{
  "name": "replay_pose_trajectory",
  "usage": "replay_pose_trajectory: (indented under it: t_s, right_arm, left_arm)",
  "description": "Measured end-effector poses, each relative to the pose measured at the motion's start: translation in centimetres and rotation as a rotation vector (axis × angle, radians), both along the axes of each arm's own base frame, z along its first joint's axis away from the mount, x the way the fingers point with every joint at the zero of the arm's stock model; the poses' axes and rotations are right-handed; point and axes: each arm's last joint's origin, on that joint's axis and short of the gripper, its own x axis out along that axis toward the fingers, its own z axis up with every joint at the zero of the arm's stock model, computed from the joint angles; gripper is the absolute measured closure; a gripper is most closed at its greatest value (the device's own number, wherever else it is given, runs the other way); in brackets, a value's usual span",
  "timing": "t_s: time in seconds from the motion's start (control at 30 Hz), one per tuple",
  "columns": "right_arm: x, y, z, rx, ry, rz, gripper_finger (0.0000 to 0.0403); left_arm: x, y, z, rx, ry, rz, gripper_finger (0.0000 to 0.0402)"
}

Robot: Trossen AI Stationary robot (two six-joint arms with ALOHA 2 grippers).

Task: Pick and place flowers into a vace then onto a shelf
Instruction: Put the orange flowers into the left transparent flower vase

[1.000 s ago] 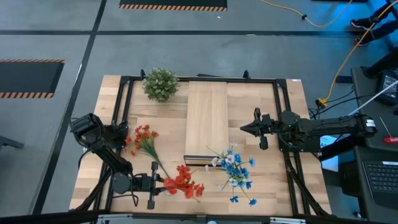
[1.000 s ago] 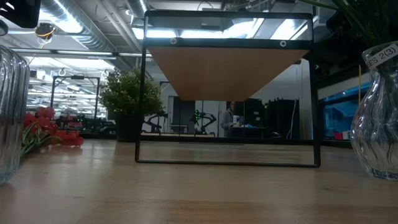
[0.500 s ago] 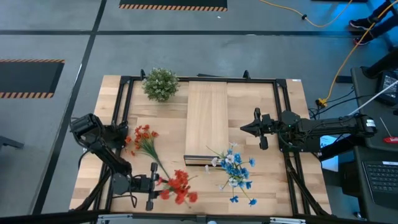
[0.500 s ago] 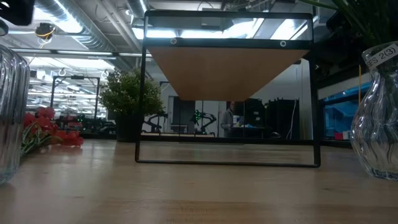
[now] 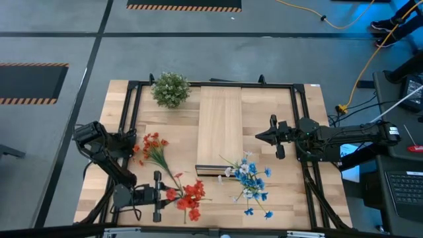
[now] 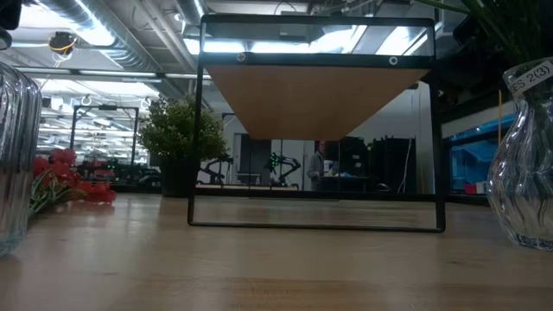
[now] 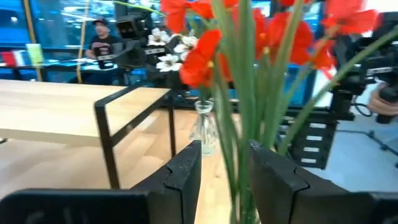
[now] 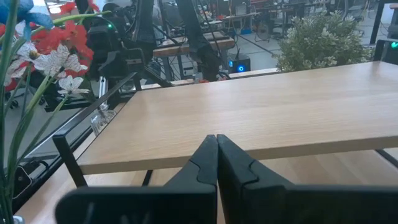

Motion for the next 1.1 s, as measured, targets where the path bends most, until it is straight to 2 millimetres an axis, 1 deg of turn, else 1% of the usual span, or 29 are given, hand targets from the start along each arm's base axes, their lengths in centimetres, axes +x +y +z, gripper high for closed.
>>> replay_pose_trajectory:
  t_s: [0.17,0.3,0.47,0.5,0.7,0.9,1.0,1.1]
  right_arm:
    - [0.0,0.0,0.0,0.013,0.001,0.0,0.0402]
    - [0.0,0.0,0.0,0.012,0.001,0.0,0.0402]
    - [0.0,0.0,0.0,0.011,0.002,0.0,0.0402]
    - [0.0,0.0,0.0,0.01,0.002,0.0,0.0402]
    - [0.0,0.0,-0.1,0.006,0.006,0.0,0.0402]
    - [0.0,0.0,-0.2,-0.009,0.019,0.001,0.0402]
    - [0.0,0.0,-0.3,-0.015,0.035,0.001,0.0402]
    - [0.0,0.0,-0.3,-0.015,0.036,0.001,0.0402]
  left_arm:
    - [-0.4,0.1,0.4,-0.015,-0.001,0.066,0.0283]
    - [-1.3,0.0,1.2,-0.015,0.0,0.127,0.0283]
    - [-2.1,0.3,1.9,-0.082,0.002,0.283,0.0283]
    - [-2.2,0.5,2.0,-0.094,0.001,0.309,0.0283]
    - [-1.6,1.3,3.2,-0.119,-0.01,0.335,0.0283]
    - [-0.5,2.5,4.7,-0.027,0.0,0.325,0.0283]
    - [0.1,3.3,5.7,0.093,0.018,0.312,0.0283]
    - [0.6,4.4,6.7,0.195,0.051,0.364,0.0283]
